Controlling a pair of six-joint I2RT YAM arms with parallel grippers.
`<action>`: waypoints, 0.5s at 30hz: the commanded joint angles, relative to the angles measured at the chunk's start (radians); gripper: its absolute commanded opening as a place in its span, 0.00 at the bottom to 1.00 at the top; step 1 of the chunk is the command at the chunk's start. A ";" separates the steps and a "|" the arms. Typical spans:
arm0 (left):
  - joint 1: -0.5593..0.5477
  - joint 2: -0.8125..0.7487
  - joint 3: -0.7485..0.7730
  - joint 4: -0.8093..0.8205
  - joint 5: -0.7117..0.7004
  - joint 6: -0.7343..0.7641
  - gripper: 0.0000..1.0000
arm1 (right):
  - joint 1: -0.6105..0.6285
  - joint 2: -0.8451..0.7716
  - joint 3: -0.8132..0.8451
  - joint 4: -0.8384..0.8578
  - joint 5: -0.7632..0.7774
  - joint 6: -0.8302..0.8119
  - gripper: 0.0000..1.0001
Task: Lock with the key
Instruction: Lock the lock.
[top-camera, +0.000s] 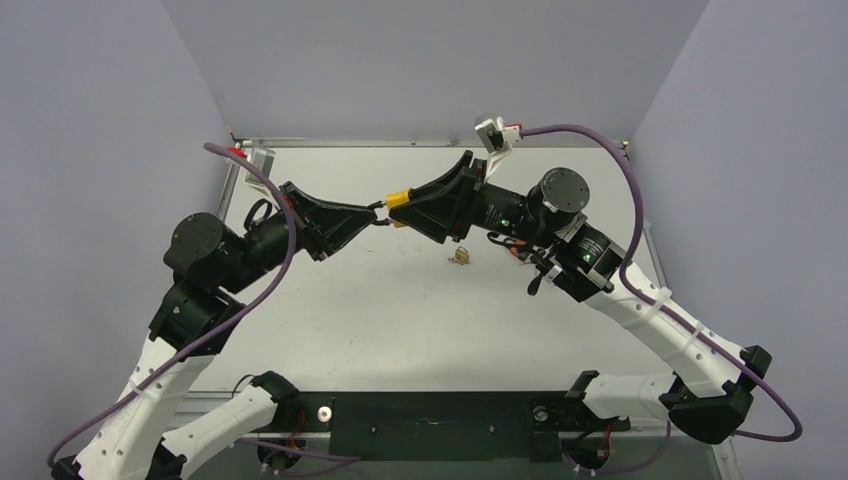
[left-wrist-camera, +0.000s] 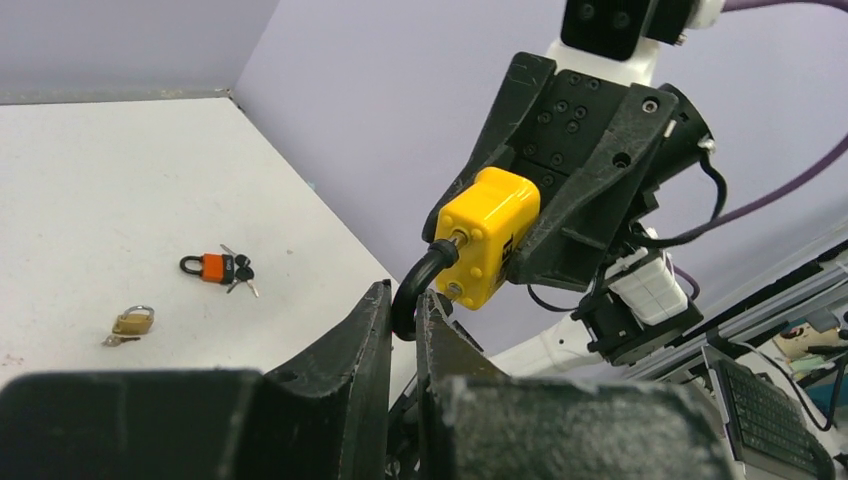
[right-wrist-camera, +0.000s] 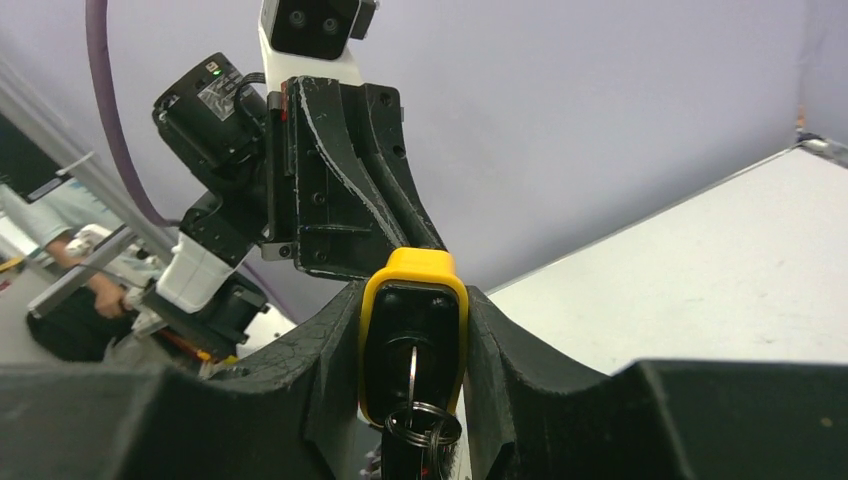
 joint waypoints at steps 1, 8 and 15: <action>-0.039 0.066 0.005 0.307 0.193 -0.166 0.00 | 0.068 0.095 -0.034 -0.170 0.059 -0.117 0.00; -0.039 0.096 -0.015 0.432 0.233 -0.252 0.00 | 0.073 0.127 -0.050 -0.189 0.080 -0.141 0.00; -0.039 0.110 0.010 0.474 0.246 -0.274 0.00 | 0.072 0.148 -0.065 -0.215 0.121 -0.157 0.00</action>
